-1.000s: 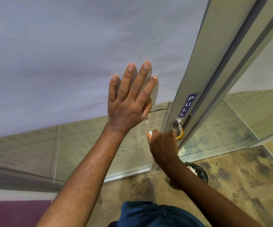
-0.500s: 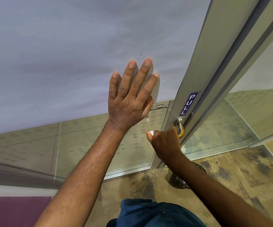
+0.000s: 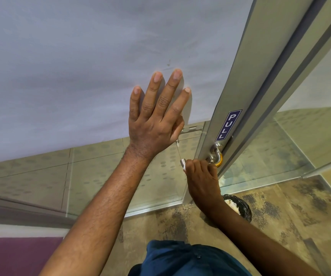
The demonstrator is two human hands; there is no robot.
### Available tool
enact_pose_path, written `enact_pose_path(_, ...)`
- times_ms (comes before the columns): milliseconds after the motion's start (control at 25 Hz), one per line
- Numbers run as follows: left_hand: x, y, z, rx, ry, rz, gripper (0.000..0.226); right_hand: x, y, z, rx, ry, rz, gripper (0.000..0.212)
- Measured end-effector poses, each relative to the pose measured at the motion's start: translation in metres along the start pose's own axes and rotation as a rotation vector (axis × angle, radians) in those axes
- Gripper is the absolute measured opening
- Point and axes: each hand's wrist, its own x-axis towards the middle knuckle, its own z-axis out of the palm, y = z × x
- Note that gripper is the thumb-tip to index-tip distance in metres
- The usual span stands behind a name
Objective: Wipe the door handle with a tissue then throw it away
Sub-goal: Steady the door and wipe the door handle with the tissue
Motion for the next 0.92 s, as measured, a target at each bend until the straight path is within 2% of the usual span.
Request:
enact_pose_path(80,0.000,0.000,0.000,0.002,-0.002,0.000,0.059,0.012,-0.009,-0.004,-0.048,-0.038,0.017,0.013)
enact_pose_path(200,0.000,0.000,0.001,0.011,0.004,-0.009,0.059,0.031,-0.021,-0.015,-0.056,-0.107,0.102,0.029)
enact_pose_path(320,0.000,0.000,0.000,0.014,-0.001,-0.011,0.059,0.042,-0.026,-0.022,-0.107,-0.120,0.099,0.036)
enact_pose_path(520,0.001,0.000,0.000,0.019,-0.002,-0.016,0.059,0.040,-0.026,-0.017,-0.044,-0.041,0.057,0.021)
enact_pose_path(680,0.001,0.000,-0.001,0.022,-0.016,-0.013,0.059,0.034,-0.017,-0.016,-0.034,-0.043,-0.077,0.006)
enact_pose_path(720,0.000,0.000,-0.001,0.024,-0.016,-0.013,0.059,0.030,-0.013,-0.016,-0.033,-0.052,-0.097,0.010)
enact_pose_path(840,0.000,0.000,0.000,0.030,-0.009,-0.013,0.060,0.012,-0.004,-0.011,-0.010,-0.071,-0.094,0.051)
enact_pose_path(920,0.000,0.000,0.000,0.030,-0.008,-0.013,0.061,0.000,0.000,-0.008,-0.014,-0.062,-0.067,0.068)
